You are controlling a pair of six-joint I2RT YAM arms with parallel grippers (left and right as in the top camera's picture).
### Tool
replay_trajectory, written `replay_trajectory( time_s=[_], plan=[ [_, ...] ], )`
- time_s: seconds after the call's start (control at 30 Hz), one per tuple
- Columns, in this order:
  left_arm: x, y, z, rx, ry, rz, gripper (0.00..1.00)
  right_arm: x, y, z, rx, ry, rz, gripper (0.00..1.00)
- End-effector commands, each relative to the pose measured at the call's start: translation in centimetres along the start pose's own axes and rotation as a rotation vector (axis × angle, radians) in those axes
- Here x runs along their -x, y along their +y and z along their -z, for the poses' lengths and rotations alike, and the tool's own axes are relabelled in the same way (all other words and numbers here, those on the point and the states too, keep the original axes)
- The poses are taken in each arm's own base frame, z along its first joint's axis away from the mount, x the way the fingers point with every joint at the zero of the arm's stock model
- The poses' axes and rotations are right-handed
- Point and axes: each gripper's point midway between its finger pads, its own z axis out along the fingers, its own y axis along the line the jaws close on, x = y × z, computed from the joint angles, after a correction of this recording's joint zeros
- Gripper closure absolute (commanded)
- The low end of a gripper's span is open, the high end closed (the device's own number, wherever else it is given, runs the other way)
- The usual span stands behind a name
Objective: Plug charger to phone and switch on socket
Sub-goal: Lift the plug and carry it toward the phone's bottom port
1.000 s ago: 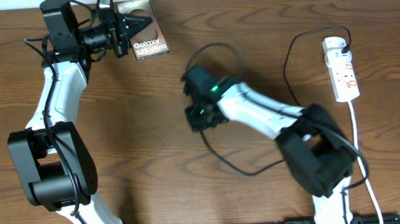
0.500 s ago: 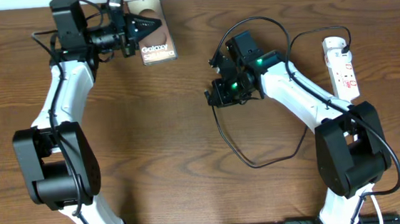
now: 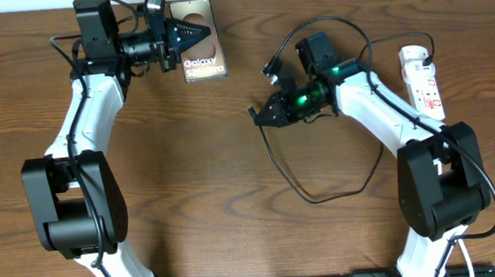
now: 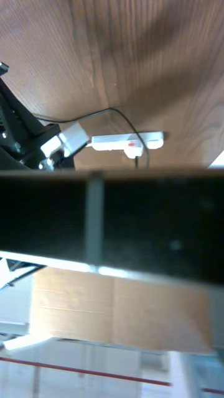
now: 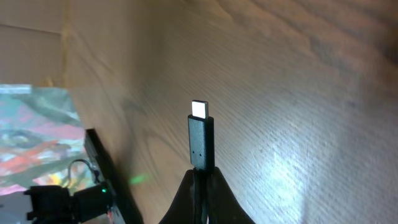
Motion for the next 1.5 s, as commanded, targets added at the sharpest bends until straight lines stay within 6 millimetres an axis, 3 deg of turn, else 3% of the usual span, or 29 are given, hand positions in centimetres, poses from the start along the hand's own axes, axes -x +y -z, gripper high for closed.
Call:
replay_trajectory(
  time_s=[0.0, 0.23, 0.43, 0.73, 0.97, 1.47],
  plan=[
    [1.4, -0.1, -0.1, 0.028, -0.072, 0.092, 0.93, 0.4, 2.9, 0.9, 0.135, -0.022, 0.070, 0.99],
    [1.8, 0.2, -0.7, 0.048, -0.104, 0.109, 0.93, 1.5, 7.8, 4.7, 0.245, -0.102, 0.156, 0.99],
    [1.6, 0.3, -1.9, 0.065, -0.112, 0.104, 0.93, 2.4, 10.8, 7.3, 0.261, -0.171, 0.164, 0.99],
    [1.5, 0.3, -2.3, 0.067, -0.110, 0.087, 0.93, 2.5, 11.0, 7.4, 0.270, -0.165, 0.077, 0.99],
    [1.4, 0.4, -3.1, 0.083, -0.118, 0.021, 0.93, 3.0, 10.2, 6.6, 0.195, -0.177, -0.035, 0.99],
    [0.4, 0.2, -4.5, 0.081, -0.084, 0.016, 0.93, 3.3, 10.3, 6.1, 0.182, -0.188, -0.045, 0.99]
  ],
)
